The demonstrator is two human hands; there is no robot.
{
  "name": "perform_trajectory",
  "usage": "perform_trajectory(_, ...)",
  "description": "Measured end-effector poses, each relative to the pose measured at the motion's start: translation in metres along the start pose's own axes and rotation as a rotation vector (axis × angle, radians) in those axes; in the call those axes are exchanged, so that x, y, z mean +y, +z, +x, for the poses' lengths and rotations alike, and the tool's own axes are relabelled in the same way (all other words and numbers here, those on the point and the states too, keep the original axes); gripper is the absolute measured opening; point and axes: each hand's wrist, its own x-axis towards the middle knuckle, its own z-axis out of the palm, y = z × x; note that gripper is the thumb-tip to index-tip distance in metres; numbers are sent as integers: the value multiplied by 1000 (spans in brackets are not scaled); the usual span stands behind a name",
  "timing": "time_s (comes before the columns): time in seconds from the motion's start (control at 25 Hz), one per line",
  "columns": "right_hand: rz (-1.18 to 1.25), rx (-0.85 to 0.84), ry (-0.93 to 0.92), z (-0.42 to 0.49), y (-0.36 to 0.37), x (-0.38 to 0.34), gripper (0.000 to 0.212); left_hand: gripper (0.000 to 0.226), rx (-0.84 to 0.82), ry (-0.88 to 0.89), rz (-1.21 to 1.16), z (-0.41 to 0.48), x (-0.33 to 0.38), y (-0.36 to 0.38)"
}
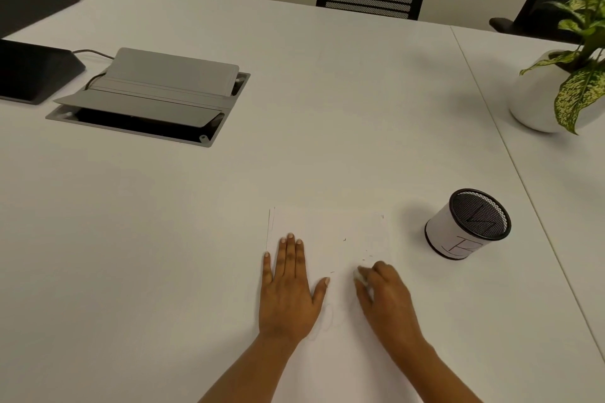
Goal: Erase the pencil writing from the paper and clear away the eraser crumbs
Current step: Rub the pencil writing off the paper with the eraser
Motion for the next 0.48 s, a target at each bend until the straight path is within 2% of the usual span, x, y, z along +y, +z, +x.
perform_trajectory(0.08,19,36,83,14,-3,4,3,85,1,0,-8,1,0,1)
perform_trajectory(0.16,45,84,204,29,-1,6,10,86,16,-6,-14,1,1,1)
perform_trajectory(0.24,71,126,247,36,4,5,15,86,16,-18,-10,2,1,1)
perform_trajectory(0.48,163,-7,40,8,24,-22,6,85,-17,-46,11,2,3,-3)
